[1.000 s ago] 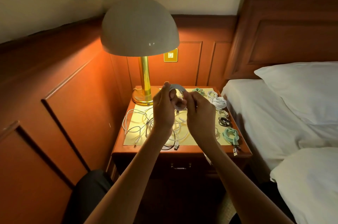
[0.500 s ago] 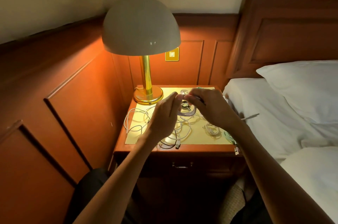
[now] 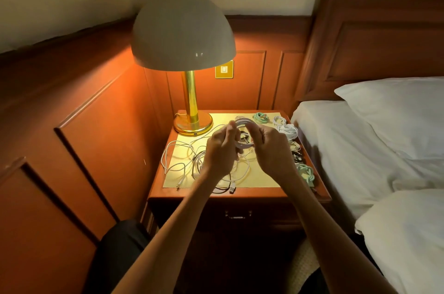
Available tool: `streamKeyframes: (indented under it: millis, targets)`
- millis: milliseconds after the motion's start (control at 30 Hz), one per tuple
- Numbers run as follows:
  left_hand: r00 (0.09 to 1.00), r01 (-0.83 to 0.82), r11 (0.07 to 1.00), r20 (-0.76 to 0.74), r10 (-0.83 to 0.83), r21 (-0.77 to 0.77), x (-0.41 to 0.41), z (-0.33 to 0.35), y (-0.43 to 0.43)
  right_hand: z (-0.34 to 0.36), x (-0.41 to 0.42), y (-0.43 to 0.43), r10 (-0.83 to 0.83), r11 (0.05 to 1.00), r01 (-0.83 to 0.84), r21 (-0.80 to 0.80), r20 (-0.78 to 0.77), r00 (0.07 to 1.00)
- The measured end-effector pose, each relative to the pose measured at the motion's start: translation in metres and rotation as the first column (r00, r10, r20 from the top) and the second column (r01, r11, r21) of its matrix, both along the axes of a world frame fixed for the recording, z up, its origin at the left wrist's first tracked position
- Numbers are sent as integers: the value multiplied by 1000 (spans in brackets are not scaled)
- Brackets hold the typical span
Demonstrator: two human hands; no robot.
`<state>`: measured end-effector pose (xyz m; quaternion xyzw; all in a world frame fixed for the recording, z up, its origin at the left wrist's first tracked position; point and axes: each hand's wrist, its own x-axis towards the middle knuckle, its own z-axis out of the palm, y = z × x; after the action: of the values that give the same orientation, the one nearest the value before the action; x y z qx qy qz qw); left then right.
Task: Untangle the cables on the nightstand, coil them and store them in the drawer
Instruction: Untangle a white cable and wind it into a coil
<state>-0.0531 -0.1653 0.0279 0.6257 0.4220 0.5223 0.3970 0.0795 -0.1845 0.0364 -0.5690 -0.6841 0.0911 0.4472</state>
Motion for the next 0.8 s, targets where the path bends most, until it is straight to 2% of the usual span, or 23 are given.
streamKeyframes:
  millis: [33,100,167,233,300,400,500,567,667,733,800]
  targets:
    - [994,110,993,-21,-111,-49,-8,1,2,-1,7,2,18,1000,-18,-7,37,999]
    - [958,207,978,-198,-208,-30,-20,6,6,0,17,4,84,996,-81,-28,117,990]
    - [894,231,966,-416,-164,117,-25,10,10,4,18,3,157,987,-149,-58,184,970]
    - [865,305,912,-479,-147,272,-26,11,13,9,19,3,210,978,-203,-56,200,957]
    - [901,319,891,-394,-180,322,-24,9,12,13,22,4,261,965,-257,-45,195,945]
    - [959,240,936,-215,-186,257,-15,7,3,18,24,10,300,954,-294,-57,191,935]
    - [965,201,961,-205,-161,188,-10,7,1,19,27,14,307,952,-296,-84,200,930]
    - [962,239,967,-160,-223,90,-8,8,2,19,30,14,325,946,-313,-86,207,923]
    - [955,296,952,-4,-298,-79,-5,11,-5,19,29,12,302,953,-288,-95,209,930]
    - [965,257,962,-29,-261,-96,-3,9,-6,22,31,8,278,960,-264,-97,189,942]
    - [974,183,983,-130,-183,-12,-6,3,-4,30,38,5,295,953,-281,-110,143,945]
